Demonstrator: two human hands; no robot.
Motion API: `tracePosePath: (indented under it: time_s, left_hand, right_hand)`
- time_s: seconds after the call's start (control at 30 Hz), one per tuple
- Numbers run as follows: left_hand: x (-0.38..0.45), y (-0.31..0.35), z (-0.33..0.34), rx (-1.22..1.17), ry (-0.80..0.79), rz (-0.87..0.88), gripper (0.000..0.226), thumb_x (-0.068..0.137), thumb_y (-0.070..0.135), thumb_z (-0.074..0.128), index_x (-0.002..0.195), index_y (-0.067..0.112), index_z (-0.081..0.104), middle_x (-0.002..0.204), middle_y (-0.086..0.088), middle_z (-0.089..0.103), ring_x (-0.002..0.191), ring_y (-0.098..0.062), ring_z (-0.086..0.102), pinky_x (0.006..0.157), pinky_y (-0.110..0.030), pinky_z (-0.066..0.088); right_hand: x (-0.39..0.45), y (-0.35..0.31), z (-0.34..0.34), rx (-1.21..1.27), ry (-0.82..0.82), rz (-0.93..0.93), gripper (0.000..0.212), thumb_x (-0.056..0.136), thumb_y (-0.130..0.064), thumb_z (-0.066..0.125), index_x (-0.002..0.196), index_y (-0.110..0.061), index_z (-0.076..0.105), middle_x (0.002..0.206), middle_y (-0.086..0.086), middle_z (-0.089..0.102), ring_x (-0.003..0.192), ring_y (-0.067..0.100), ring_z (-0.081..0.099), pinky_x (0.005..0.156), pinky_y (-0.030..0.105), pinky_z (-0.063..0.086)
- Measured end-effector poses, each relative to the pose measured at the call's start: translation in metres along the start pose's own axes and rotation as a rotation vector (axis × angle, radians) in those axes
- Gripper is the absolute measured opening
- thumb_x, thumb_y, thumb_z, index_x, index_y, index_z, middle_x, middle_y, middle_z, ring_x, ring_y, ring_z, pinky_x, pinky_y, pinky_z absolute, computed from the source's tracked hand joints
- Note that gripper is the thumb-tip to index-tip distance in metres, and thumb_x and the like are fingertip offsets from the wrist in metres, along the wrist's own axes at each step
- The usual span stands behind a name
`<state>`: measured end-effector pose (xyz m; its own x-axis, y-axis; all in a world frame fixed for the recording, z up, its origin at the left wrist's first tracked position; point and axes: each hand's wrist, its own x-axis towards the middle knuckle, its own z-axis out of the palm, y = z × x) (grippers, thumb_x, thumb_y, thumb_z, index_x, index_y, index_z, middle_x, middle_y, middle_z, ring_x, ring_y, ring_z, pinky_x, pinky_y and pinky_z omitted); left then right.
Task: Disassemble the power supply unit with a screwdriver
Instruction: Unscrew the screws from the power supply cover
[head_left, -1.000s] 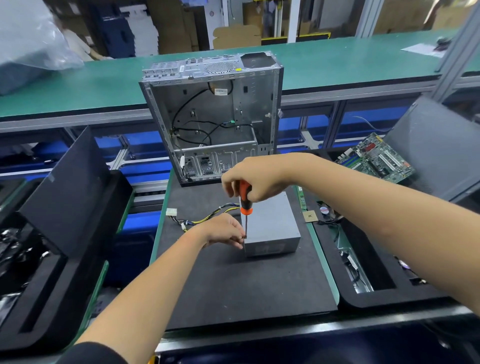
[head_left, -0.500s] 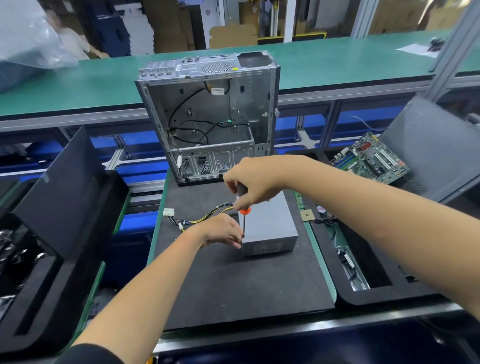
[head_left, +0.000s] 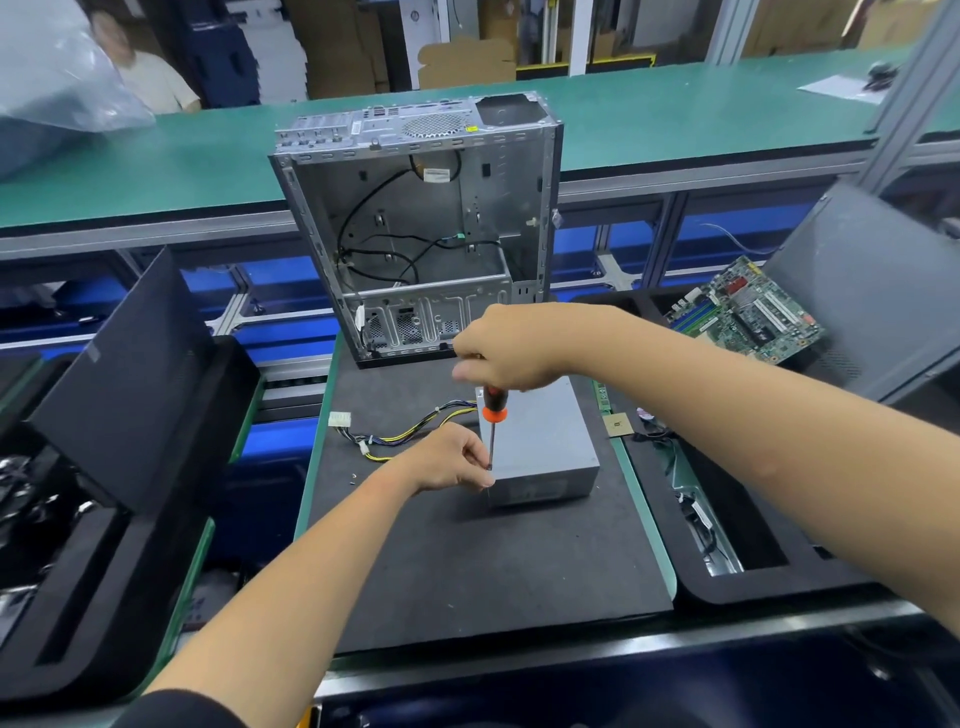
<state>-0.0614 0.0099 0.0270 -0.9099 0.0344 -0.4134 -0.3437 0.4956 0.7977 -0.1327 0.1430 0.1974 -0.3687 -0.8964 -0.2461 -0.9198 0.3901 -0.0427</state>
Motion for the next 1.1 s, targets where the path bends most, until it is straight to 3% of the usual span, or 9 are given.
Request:
tracePosePath:
  time_s: [0.07,0.3,0.53,0.67,0.73,0.8,0.9,1.0,1.1]
  left_hand:
    - [0.0,0.0,0.001,0.034,0.007,0.022,0.017,0.075,-0.002,0.073,0.073,0.008,0.059,0.065,-0.009,0.067,0.06,-0.016,0.064,0.062,-0.024,0.054]
    - [0.0,0.002,0.006,0.239,0.049,0.079,0.011,0.082,0.005,0.066,0.076,0.008,0.056,0.073,-0.013,0.066,0.062,-0.019,0.061,0.067,-0.034,0.054]
    - [-0.003,0.008,0.005,0.378,0.046,0.13,0.012,0.082,0.011,0.065,0.08,0.016,0.055,0.07,0.002,0.058,0.066,-0.015,0.054,0.07,-0.03,0.047]
    - [-0.007,0.007,0.003,0.335,0.112,0.184,0.019,0.077,0.011,0.073,0.067,0.023,0.062,0.073,0.006,0.066,0.062,-0.001,0.055,0.063,-0.017,0.045]
    - [-0.008,0.006,0.001,0.321,0.117,0.184,0.014,0.075,0.012,0.074,0.066,0.021,0.067,0.07,0.011,0.067,0.059,0.003,0.055,0.062,-0.014,0.045]
    - [-0.009,0.006,0.0,0.315,0.112,0.184,0.013,0.075,0.011,0.073,0.069,0.021,0.068,0.071,0.01,0.069,0.059,0.002,0.057,0.061,-0.013,0.046]
    - [-0.01,0.006,-0.001,0.346,0.112,0.184,0.007,0.076,0.01,0.073,0.078,0.016,0.071,0.075,0.006,0.07,0.064,-0.003,0.06,0.066,-0.017,0.05]
    - [-0.012,0.007,0.001,0.332,0.115,0.179,0.012,0.075,0.007,0.071,0.072,0.018,0.068,0.073,0.004,0.069,0.057,-0.001,0.056,0.063,-0.018,0.048]
    - [-0.014,0.009,0.001,0.337,0.127,0.207,0.03,0.074,0.005,0.07,0.058,0.029,0.061,0.079,-0.002,0.072,0.057,-0.005,0.057,0.062,-0.02,0.047]
  right_hand:
    - [0.004,-0.002,0.002,-0.034,-0.014,0.041,0.029,0.102,-0.031,0.036,0.081,-0.014,0.047,0.082,0.009,0.061,0.075,0.028,0.066,0.06,0.035,0.045]
    - [0.003,-0.008,-0.001,0.006,0.01,-0.008,0.021,0.095,-0.027,0.048,0.096,-0.01,0.061,0.092,0.009,0.067,0.085,0.025,0.063,0.067,0.035,0.047]
    - [-0.003,-0.007,-0.006,0.066,0.002,-0.067,0.013,0.086,-0.012,0.059,0.099,-0.014,0.063,0.081,-0.008,0.053,0.084,0.017,0.054,0.055,0.019,0.035]
    - [-0.005,-0.007,-0.006,0.065,-0.023,-0.061,0.019,0.082,-0.011,0.063,0.1,-0.015,0.062,0.084,-0.006,0.054,0.083,0.016,0.052,0.054,0.02,0.035]
    - [-0.006,-0.008,-0.005,0.023,-0.026,-0.029,0.014,0.085,-0.018,0.06,0.097,-0.011,0.062,0.077,-0.007,0.054,0.08,0.018,0.055,0.053,0.022,0.037]
    - [-0.004,-0.006,-0.004,-0.01,-0.043,0.028,0.023,0.094,-0.028,0.049,0.092,-0.008,0.059,0.076,0.002,0.061,0.073,0.022,0.065,0.057,0.029,0.046]
    - [-0.001,-0.005,-0.001,-0.153,-0.047,0.052,0.027,0.104,-0.024,0.032,0.085,-0.011,0.048,0.074,0.006,0.052,0.061,0.023,0.061,0.058,0.035,0.048]
    - [-0.001,-0.004,0.0,-0.133,-0.013,0.007,0.012,0.098,-0.022,0.046,0.092,-0.013,0.052,0.078,-0.002,0.051,0.065,0.014,0.046,0.052,0.027,0.033]
    - [-0.006,0.0,-0.009,0.095,-0.065,-0.077,0.016,0.084,-0.016,0.066,0.095,-0.02,0.056,0.082,-0.012,0.053,0.075,0.007,0.049,0.059,0.023,0.037]
